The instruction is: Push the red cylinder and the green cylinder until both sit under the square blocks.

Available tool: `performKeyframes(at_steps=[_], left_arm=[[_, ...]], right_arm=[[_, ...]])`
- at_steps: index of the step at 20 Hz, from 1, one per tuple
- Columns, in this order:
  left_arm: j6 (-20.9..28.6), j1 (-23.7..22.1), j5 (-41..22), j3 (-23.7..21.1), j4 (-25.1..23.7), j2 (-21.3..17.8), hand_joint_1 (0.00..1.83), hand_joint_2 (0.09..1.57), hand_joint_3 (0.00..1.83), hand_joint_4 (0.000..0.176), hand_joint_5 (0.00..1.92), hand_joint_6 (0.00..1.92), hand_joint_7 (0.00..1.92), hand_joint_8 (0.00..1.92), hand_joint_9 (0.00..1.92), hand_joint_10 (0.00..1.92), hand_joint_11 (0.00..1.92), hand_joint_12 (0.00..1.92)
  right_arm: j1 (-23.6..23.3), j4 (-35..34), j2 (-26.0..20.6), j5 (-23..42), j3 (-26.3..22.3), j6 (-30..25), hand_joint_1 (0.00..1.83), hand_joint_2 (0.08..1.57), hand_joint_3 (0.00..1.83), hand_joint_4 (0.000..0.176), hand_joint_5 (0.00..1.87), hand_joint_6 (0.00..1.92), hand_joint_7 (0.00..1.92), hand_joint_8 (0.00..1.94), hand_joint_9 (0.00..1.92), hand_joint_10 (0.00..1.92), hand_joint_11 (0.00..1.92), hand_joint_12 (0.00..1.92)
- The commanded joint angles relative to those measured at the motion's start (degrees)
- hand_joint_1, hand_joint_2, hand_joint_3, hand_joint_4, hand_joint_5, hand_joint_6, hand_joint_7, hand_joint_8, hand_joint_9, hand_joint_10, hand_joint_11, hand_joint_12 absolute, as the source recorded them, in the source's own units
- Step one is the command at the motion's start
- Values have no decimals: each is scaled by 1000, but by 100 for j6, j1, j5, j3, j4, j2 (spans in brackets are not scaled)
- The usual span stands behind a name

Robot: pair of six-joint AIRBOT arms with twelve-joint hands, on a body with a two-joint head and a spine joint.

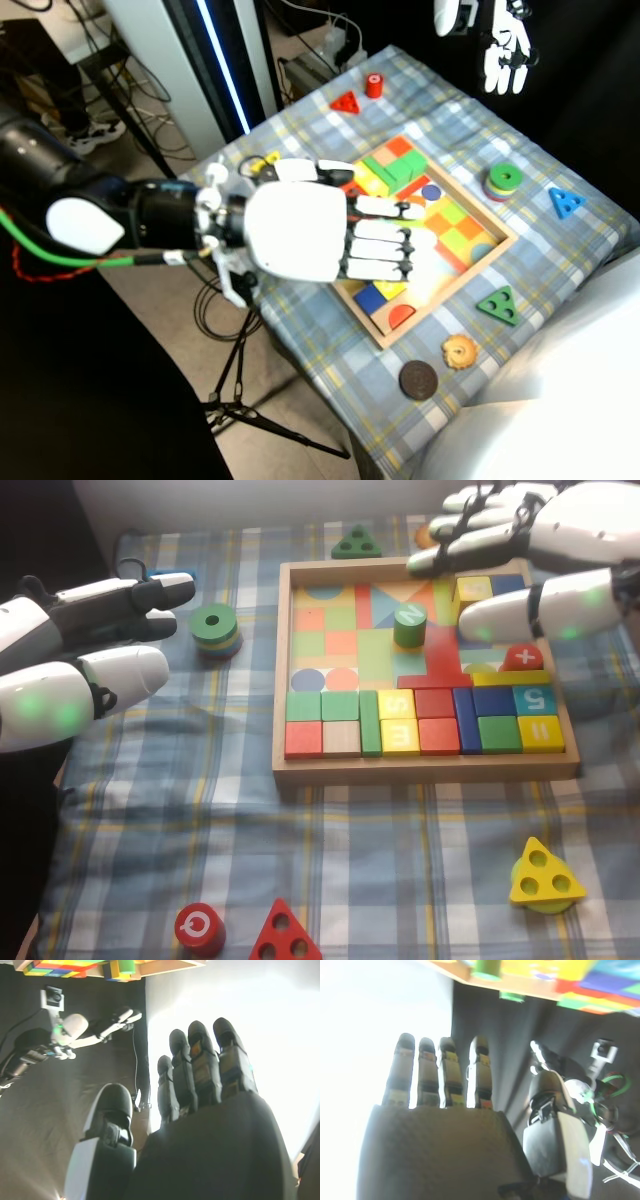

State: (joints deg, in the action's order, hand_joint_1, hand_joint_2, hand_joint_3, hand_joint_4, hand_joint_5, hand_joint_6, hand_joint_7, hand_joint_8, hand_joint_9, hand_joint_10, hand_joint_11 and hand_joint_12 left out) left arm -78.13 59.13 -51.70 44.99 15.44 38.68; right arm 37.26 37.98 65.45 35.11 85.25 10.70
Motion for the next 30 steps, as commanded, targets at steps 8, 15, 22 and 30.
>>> performKeyframes(at_steps=[8, 15, 22, 30], left_arm=[[46, -85, -661, 35, -28, -2, 286, 1404, 0, 127, 311, 0, 456, 1, 337, 2, 0, 453], [46, -113, -661, 49, -30, -3, 285, 1416, 3, 125, 317, 3, 455, 1, 312, 0, 0, 427], [46, -129, -673, 52, -37, -4, 335, 1425, 1, 100, 345, 1, 446, 0, 293, 3, 0, 356], [46, -140, -678, 50, -41, -4, 392, 1415, 0, 80, 370, 2, 458, 1, 304, 3, 0, 417]], right_arm=[[-180, 75, 212, 38, 189, -154, 0, 1141, 0, 176, 284, 0, 69, 12, 0, 0, 0, 0], [-183, 211, 305, -90, 238, -183, 0, 1141, 0, 176, 263, 0, 23, 0, 0, 0, 0, 0], [-201, 410, 401, -244, 293, -273, 0, 1178, 5, 135, 313, 8, 80, 1, 0, 0, 0, 0], [-201, 921, 431, -402, 313, -558, 0, 1165, 0, 176, 321, 5, 29, 0, 0, 0, 0, 0]])
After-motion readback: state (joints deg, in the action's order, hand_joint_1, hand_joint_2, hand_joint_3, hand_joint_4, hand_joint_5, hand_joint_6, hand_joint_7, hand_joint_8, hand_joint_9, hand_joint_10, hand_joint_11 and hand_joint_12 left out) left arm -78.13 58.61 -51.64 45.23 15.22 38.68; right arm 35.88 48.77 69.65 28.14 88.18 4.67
